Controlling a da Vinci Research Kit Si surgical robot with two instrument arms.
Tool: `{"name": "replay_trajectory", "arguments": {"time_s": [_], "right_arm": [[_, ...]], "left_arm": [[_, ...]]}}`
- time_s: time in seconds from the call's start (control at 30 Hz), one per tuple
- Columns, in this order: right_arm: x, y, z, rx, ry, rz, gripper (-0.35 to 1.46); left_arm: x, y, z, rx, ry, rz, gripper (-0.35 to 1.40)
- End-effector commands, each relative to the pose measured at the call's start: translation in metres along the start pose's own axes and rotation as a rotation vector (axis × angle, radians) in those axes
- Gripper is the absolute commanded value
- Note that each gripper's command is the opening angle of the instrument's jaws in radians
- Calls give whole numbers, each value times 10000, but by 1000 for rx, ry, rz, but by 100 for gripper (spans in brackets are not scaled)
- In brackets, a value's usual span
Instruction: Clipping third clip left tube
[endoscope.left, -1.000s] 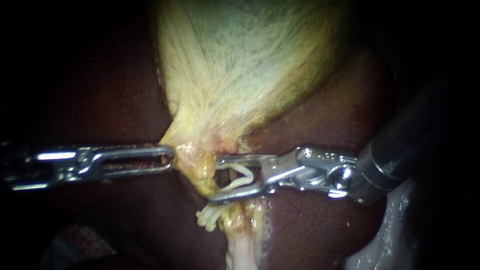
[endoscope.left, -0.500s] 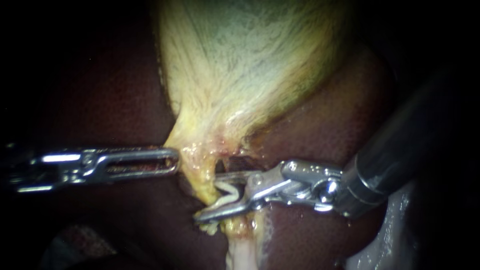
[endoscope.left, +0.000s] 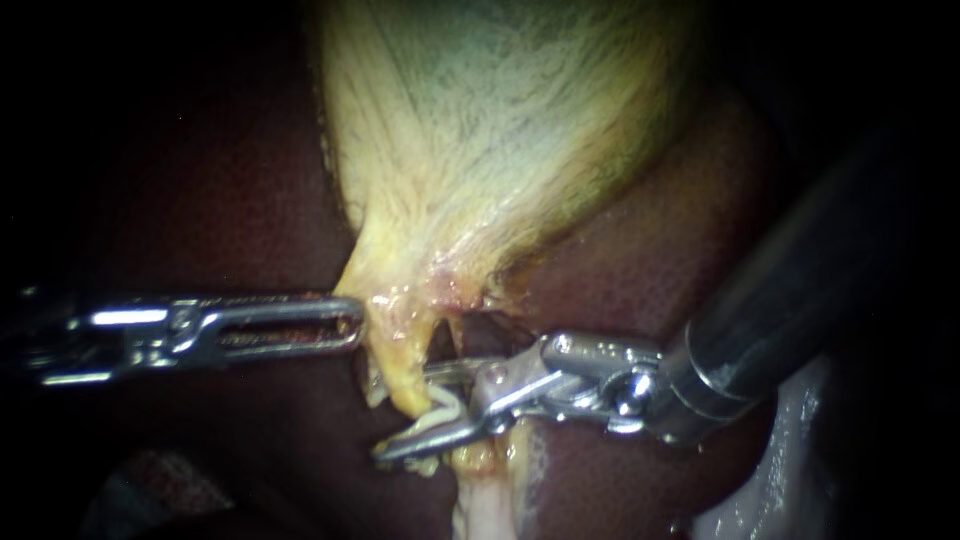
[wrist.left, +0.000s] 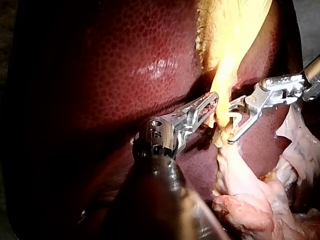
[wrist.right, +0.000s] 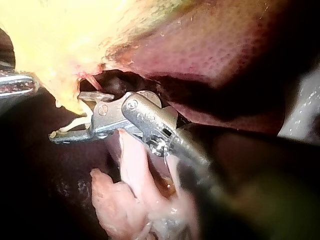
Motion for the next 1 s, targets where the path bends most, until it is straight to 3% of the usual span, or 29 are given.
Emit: {"name": "replay_trajectory", "arguments": {"time_s": [0.03,0.43,0.7,0.83,1.0], "right_arm": [[3,-1,-1,3,9,0,52],[42,-5,-19,38,95,18,51],[50,3,-18,30,107,23,50],[49,4,-20,34,107,88,49],[45,2,-27,43,105,240,43]], "left_arm": [[0,0,0,-2,2,0,-35],[2,2,3,-2,7,2,-35],[5,1,5,1,12,4,-35],[5,1,5,1,12,4,-35],[4,1,5,0,12,4,-35]]}}
